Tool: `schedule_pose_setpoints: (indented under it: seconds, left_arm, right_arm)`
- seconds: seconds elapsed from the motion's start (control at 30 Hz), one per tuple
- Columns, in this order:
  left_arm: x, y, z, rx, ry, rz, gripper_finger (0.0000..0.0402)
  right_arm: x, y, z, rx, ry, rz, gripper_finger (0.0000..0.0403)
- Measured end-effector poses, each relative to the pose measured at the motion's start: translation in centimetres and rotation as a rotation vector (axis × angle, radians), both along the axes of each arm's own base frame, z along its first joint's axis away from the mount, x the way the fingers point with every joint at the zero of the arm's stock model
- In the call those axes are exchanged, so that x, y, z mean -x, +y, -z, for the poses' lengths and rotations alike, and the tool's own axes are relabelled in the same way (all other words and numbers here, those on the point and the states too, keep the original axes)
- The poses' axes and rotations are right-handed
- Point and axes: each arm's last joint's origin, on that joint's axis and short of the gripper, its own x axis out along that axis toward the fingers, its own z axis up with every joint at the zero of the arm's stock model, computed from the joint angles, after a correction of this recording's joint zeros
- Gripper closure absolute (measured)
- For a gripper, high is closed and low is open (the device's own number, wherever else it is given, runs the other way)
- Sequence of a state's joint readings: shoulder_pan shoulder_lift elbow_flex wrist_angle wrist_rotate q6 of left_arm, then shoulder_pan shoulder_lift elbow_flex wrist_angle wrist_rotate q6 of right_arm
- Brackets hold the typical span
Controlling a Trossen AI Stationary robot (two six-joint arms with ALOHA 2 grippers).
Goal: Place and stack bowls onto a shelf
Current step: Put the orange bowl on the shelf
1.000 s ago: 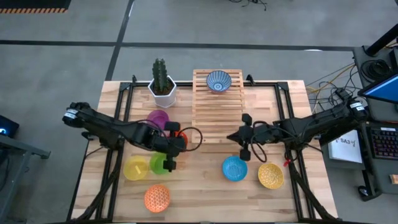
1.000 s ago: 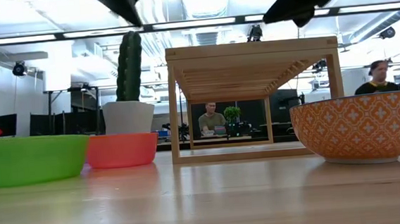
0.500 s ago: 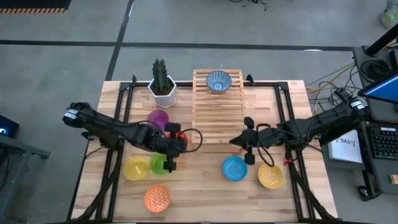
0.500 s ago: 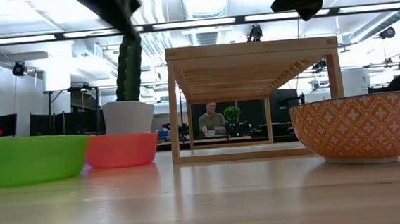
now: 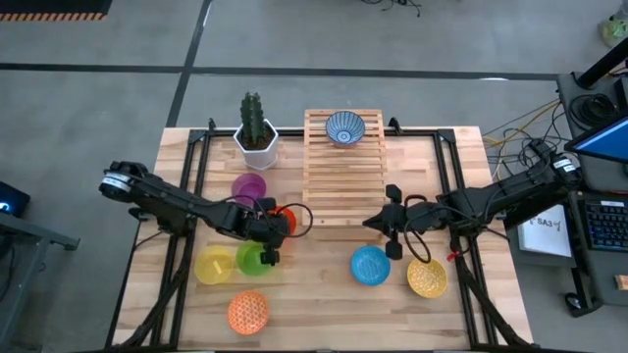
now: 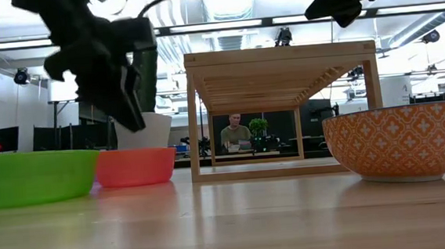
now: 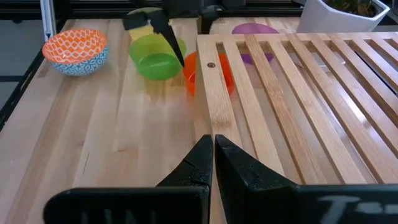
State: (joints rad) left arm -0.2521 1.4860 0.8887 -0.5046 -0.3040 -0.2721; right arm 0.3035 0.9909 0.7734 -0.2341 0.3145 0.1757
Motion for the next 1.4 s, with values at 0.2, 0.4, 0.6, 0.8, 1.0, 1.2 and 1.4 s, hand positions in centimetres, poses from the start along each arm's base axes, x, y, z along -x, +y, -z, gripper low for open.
schedule_pose_setpoints:
  seconds: [0.2, 0.4, 0.6, 0.8, 1.0, 1.2, 1.4]
  left_arm:
    - [0.2, 0.1, 1.6, 0.028, -0.06, -0.005, 0.0231]
    - [0.9, 0.2, 3.1, 0.072, -0.086, -0.062, 0.0242]
    - [1.1, 0.3, 3.9, 0.102, -0.139, -0.079, 0.0256]
    - [1.2, 0.3, 4.3, 0.112, -0.171, -0.078, 0.0266]
    - [1.7, 0.4, 5.1, 0.132, -0.195, -0.096, 0.0281]
    - [1.6, 0.4, 5.0, 0.134, -0.198, -0.098, 0.0297]
    - [1.8, 0.4, 5.1, 0.128, -0.181, -0.098, 0.0373]
  right_arm:
    - [0.0, 0.0, 0.0, 0.0, 0.0, 0.0, 0.0394]
    - [0.0, 0.0, 0.0, 0.0, 0.0, 0.001, 0.0394]
    - [0.0, 0.0, 0.0, 0.0, 0.0, 0.001, 0.0394]
    - [0.0, 0.0, 0.1, -0.001, -0.002, 0.001, 0.0394]
    - [0.0, 0.0, 0.0, -0.001, -0.004, 0.001, 0.0394]
    - [0.0, 0.0, 0.0, 0.0, -0.004, 0.001, 0.0394]
    - [0.0, 0.0, 0.1, 0.001, -0.004, 0.003, 0.0394]
